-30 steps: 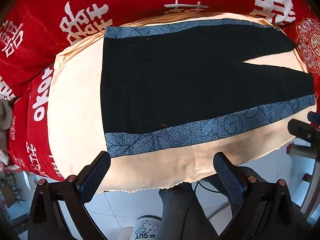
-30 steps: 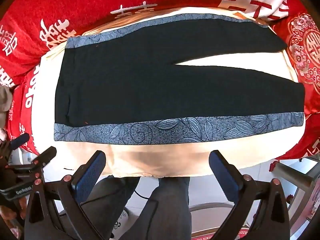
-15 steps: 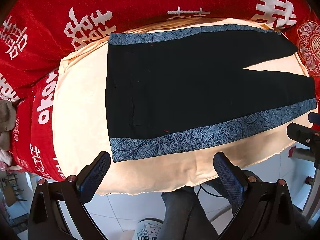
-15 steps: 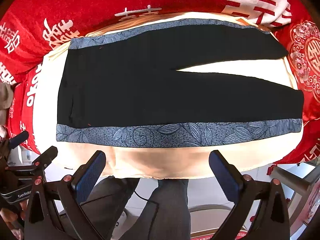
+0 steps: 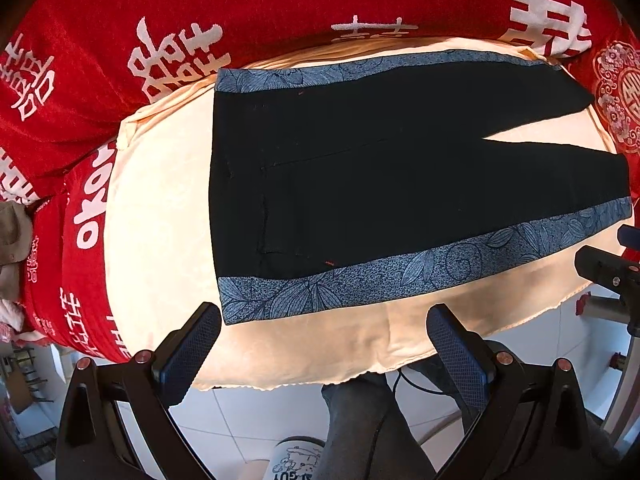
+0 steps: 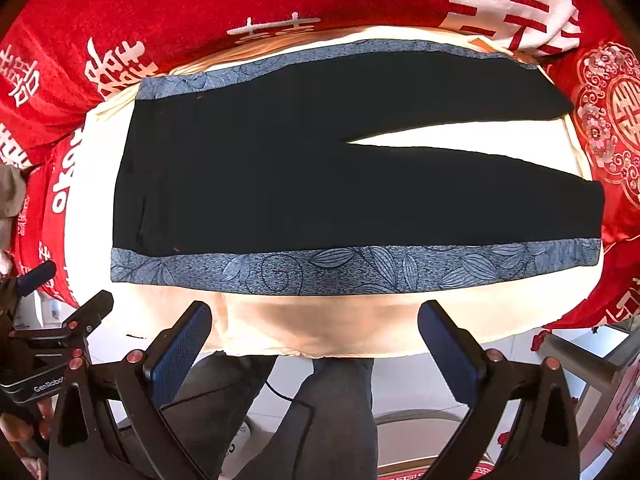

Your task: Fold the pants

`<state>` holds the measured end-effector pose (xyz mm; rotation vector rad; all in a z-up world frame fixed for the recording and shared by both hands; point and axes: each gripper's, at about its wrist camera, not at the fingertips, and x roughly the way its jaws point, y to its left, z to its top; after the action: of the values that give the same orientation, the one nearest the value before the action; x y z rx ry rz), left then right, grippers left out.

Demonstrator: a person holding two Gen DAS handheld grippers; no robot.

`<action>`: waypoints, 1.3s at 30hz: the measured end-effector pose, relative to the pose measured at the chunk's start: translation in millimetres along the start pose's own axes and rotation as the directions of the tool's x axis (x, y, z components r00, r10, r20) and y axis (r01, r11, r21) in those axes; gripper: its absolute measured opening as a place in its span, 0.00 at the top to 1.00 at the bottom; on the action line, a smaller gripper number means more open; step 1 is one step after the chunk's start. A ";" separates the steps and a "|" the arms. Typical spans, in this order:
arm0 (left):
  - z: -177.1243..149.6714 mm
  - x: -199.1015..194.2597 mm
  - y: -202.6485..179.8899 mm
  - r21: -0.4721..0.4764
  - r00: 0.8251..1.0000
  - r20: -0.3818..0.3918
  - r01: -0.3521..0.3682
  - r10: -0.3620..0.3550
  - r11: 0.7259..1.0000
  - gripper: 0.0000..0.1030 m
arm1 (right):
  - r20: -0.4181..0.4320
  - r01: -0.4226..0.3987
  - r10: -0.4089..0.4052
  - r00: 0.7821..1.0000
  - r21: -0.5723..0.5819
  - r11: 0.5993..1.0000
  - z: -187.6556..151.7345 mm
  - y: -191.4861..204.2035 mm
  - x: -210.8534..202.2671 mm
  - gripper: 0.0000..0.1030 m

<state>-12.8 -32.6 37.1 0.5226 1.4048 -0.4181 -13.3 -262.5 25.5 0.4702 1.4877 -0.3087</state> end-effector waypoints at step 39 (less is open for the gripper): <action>-13.3 -7.6 -24.6 -0.130 0.995 0.017 -0.099 0.101 0.987 0.00 | 0.015 -0.086 0.087 0.996 -0.024 0.996 -1.0 -32.1 5.2 0.00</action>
<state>-38.5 -45.3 41.2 0.4789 1.3670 -0.2498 -29.1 -289.6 16.8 0.5108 1.4500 -0.2261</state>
